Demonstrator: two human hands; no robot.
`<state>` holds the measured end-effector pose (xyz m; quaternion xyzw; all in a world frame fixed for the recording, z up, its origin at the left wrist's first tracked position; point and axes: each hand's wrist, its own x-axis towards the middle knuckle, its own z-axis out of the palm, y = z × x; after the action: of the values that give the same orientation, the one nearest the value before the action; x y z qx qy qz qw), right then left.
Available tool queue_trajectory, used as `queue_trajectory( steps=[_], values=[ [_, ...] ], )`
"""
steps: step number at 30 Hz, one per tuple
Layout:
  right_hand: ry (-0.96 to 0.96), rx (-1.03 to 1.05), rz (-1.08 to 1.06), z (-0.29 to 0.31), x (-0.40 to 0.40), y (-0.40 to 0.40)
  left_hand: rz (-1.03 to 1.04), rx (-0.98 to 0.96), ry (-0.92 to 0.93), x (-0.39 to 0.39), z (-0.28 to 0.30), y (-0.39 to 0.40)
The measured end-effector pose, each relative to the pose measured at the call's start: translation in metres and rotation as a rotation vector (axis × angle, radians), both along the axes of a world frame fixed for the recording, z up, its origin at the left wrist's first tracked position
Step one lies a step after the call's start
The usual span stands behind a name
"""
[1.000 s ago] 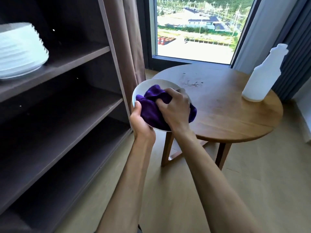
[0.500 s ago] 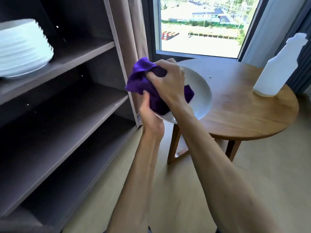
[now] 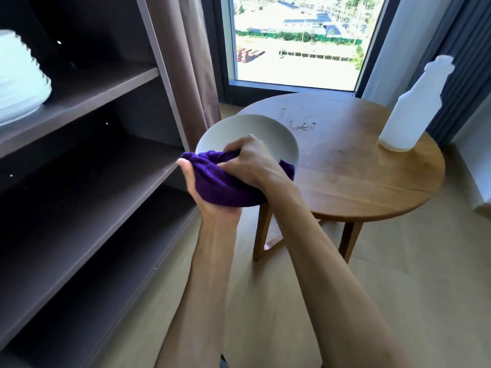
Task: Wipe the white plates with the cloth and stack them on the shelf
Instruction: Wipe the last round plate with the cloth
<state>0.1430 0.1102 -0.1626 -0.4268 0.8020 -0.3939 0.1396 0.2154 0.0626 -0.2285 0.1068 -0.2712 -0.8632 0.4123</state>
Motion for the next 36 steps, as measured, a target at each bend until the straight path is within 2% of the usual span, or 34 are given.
queue_trajectory(
  steps=[5,8,10,12,15,19,24,28,31,33,36],
  values=[
    [-0.059,0.165,-0.061,-0.003,-0.031,0.032,-0.08,0.09,-0.105,-0.012,-0.009,0.002],
    [-0.048,0.224,-0.197,-0.001,-0.052,0.046,-0.162,0.189,-0.179,-0.015,0.004,0.015],
    [-0.008,0.241,-0.326,-0.002,-0.066,0.053,-0.108,0.189,-0.245,-0.018,0.011,0.022],
    [0.069,0.206,-0.473,-0.003,-0.074,0.058,-0.053,0.1,-0.303,-0.021,0.015,0.027],
    [0.216,0.033,-0.627,-0.012,-0.082,0.052,-0.073,0.023,-0.381,-0.026,0.019,0.041],
    [0.245,-0.17,-0.714,-0.019,-0.079,0.032,-0.096,-0.039,-0.373,-0.032,0.017,0.048],
    [0.148,-0.386,-0.662,-0.019,-0.066,0.001,-0.097,-0.052,-0.345,-0.034,0.017,0.045],
    [0.121,-0.487,-0.388,-0.019,-0.042,-0.006,0.008,-0.086,-0.284,-0.034,0.015,0.036],
    [0.106,-0.418,-0.271,-0.025,-0.029,0.001,0.035,-0.066,-0.187,-0.031,0.013,0.022],
    [0.075,-0.328,-0.268,-0.03,-0.022,0.008,-0.017,-0.054,-0.135,-0.028,0.01,0.016],
    [0.032,-0.131,-0.3,-0.036,-0.019,0.018,-0.044,0.01,-0.161,-0.023,0.01,0.009]
  ],
)
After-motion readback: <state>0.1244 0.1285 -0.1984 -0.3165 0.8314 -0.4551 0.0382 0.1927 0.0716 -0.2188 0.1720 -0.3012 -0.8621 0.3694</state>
